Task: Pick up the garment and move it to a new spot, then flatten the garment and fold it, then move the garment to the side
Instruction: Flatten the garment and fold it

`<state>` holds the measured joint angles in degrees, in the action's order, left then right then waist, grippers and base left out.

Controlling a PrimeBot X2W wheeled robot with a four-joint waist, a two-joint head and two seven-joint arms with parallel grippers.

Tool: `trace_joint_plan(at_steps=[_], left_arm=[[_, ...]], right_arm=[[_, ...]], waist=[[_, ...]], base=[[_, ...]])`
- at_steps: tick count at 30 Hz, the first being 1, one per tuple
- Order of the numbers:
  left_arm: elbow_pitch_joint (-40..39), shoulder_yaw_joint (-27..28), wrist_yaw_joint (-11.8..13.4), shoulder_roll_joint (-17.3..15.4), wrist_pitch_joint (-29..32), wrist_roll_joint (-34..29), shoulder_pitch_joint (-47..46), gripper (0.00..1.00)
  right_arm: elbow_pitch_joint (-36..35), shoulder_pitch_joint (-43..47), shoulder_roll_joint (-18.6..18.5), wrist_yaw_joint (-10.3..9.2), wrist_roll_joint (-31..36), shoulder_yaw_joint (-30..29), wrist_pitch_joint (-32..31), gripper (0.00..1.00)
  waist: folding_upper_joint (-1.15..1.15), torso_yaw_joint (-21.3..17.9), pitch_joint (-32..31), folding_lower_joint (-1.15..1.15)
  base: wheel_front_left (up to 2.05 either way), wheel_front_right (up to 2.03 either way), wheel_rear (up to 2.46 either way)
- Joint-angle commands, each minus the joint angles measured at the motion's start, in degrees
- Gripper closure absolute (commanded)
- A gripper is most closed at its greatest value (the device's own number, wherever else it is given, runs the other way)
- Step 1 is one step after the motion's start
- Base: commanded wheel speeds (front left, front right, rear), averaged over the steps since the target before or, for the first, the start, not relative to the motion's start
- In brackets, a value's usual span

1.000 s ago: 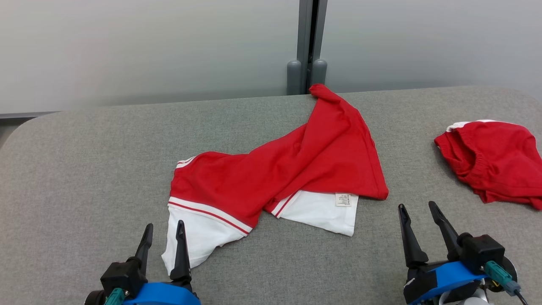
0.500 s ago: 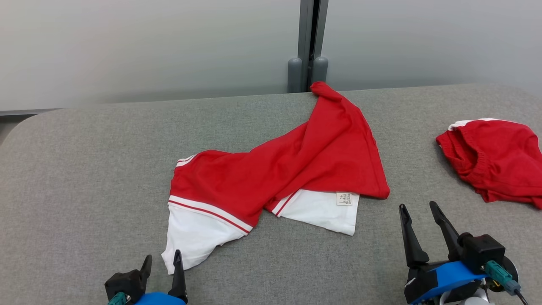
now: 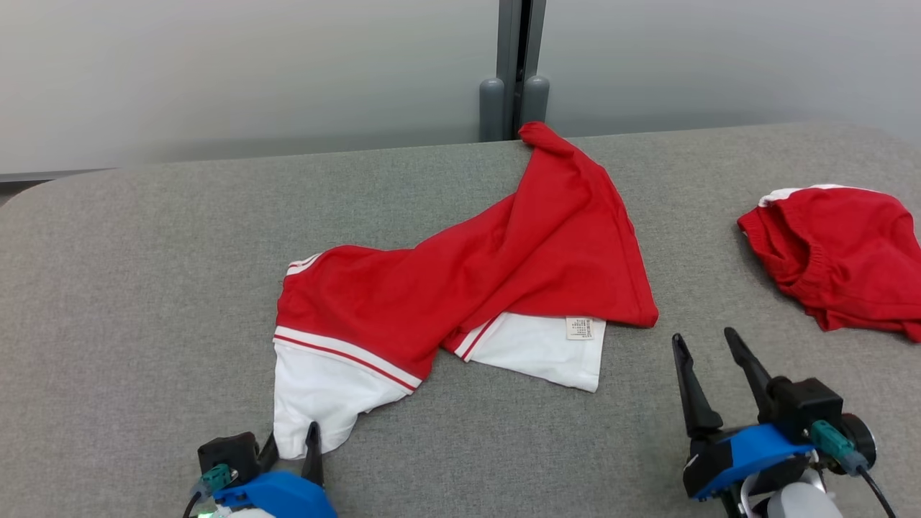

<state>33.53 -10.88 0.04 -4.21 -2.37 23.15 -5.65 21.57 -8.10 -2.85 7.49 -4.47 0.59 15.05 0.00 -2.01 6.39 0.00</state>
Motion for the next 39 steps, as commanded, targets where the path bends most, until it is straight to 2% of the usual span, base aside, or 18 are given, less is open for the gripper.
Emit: trace_joint_plan(at_steps=[1,2,12,20,21,22,23,24,28,32,36,39], left_arm=[[1.22,-1.05,-0.84,0.69,0.57,0.32,-0.07,0.93],[1.22,-1.31,-0.82,0.72,0.17,0.22,-0.31,1.0],[-2.94,-2.63,-0.93,0.71,-5.35,-0.59,-3.12,1.0],[-6.79,-4.14,-0.68,0.89,-6.24,-0.43,-3.53,1.0],[-7.1,-4.22,-0.61,0.89,-6.22,-0.31,-3.48,1.0],[-7.39,-4.29,-0.56,0.9,-6.21,-0.22,-3.4,1.0],[-7.58,-4.26,-0.53,0.86,-6.21,-0.11,-3.29,1.0],[-7.8,-4.22,-0.37,0.73,-6.24,-0.1,-3.15,1.0],[-9.12,-3.85,-0.18,0.36,-6.78,0.26,-3.0,1.0],[-11.72,-2.97,-1.12,0.47,-6.61,2.56,-3.45,1.0],[-17.01,-1.15,-2.25,0.34,-7.36,5.29,-4.66,1.0],[-22.51,0.53,-2.95,-0.09,-7.1,7.41,-5.4,1.0]], right_arm=[[1.54,-1.83,-0.07,0.01,1.23,-0.83,0.18,0.0],[2.75,-2.7,-0.07,0.01,1.57,-1.25,0.17,0.0],[17.25,-14.6,-0.06,0.01,6.48,-7.42,-4.9,0.0],[30.3,-22.15,-0.08,0.01,8.83,-10.46,-9.61,0.0],[31.86,-22.81,-0.09,0.01,8.68,-10.8,-10.32,0.38],[33.44,-23.32,-0.08,0.01,8.33,-10.95,-10.92,0.61],[34.68,-23.73,-0.02,0.01,8.11,-11.01,-11.11,0.74],[35.77,-24.16,0.0,0.01,7.59,-10.76,-10.81,1.0],[38.54,-26.48,-0.07,0.01,4.71,-9.55,-8.07,1.0],[38.45,-29.14,-0.09,0.01,0.83,-8.04,-3.58,1.0],[35.01,-31.12,-0.07,0.01,-2.28,-6.69,-1.12,1.0],[29.65,-31.76,-0.09,0.01,-3.95,-4.6,-0.4,1.0]], waist=[[0.0,0.17,0.41,0.0],[0.0,0.3,0.62,0.0],[0.0,4.31,2.65,0.0],[0.0,6.81,4.61,0.0],[0.0,6.92,4.73,0.0],[0.0,6.97,4.83,0.0],[0.0,6.94,4.9,0.0],[0.0,6.88,4.9,0.0],[0.0,6.41,4.54,0.0],[0.0,5.43,3.46,0.0],[0.0,4.22,1.7,0.0],[0.0,2.96,-0.01,0.0]], base=[[0.0,0.0,0.0],[0.0,0.0,0.0],[0.0,0.0,0.0],[0.0,0.0,0.0],[0.0,0.0,0.0],[0.0,0.0,0.0],[0.0,0.0,0.0],[0.0,0.0,0.0],[0.0,0.0,0.0],[0.0,0.0,0.0],[0.0,0.0,0.0],[0.0,0.0,0.0]])
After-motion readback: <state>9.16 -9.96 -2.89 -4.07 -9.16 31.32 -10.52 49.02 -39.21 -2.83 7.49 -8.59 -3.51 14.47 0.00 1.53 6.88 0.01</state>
